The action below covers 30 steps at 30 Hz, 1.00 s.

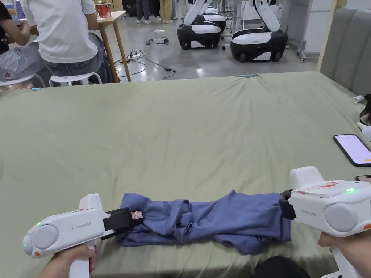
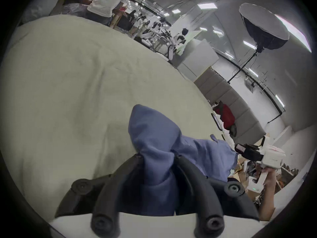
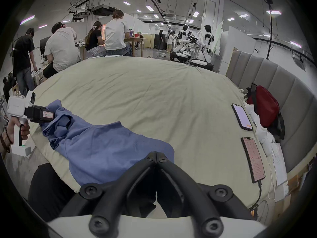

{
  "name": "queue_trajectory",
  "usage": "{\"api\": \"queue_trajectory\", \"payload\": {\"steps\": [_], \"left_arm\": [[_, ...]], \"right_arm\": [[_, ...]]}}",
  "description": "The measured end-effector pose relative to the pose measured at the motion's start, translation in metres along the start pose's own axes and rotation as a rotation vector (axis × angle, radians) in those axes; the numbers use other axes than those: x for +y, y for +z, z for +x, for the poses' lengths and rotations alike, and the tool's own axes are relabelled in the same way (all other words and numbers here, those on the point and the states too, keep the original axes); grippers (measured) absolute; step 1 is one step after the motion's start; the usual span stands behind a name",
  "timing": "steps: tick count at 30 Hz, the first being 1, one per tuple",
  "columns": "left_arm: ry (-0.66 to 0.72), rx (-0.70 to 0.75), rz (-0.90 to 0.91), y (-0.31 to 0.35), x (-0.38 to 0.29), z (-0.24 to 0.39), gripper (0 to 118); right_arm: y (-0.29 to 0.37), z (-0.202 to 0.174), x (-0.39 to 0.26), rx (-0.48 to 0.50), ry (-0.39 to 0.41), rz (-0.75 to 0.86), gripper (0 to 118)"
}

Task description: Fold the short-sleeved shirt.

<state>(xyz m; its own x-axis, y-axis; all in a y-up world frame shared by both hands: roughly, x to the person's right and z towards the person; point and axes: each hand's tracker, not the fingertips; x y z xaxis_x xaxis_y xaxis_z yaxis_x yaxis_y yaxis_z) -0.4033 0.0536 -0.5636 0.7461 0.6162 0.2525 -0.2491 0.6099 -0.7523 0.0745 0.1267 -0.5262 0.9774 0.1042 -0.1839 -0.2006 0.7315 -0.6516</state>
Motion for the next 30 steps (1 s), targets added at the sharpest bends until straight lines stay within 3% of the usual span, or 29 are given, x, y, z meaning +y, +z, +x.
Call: {"api": "queue_trajectory", "payload": {"steps": [7, 11, 16, 25, 30], "left_arm": [[-0.005, 0.094, 0.074, 0.046, 0.007, -0.019, 17], [0.037, 0.193, 0.103, 0.08, 0.011, -0.061, 17], [0.053, 0.204, 0.124, 0.097, 0.013, -0.067, 17], [-0.156, 0.142, 0.133, 0.079, 0.019, 0.073, 17], [-0.228, 0.038, 0.052, 0.017, 0.01, 0.139, 17]], "right_arm": [[0.0, 0.0, 0.003, -0.008, 0.001, 0.009, 0], [0.001, -0.003, 0.005, -0.002, 0.002, 0.019, 0], [0.0, -0.005, 0.003, 0.004, 0.005, 0.015, 0], [0.002, -0.004, 0.002, 0.003, -0.005, 0.02, 0], [0.002, 0.006, -0.005, -0.002, -0.03, 0.019, 0]]}}
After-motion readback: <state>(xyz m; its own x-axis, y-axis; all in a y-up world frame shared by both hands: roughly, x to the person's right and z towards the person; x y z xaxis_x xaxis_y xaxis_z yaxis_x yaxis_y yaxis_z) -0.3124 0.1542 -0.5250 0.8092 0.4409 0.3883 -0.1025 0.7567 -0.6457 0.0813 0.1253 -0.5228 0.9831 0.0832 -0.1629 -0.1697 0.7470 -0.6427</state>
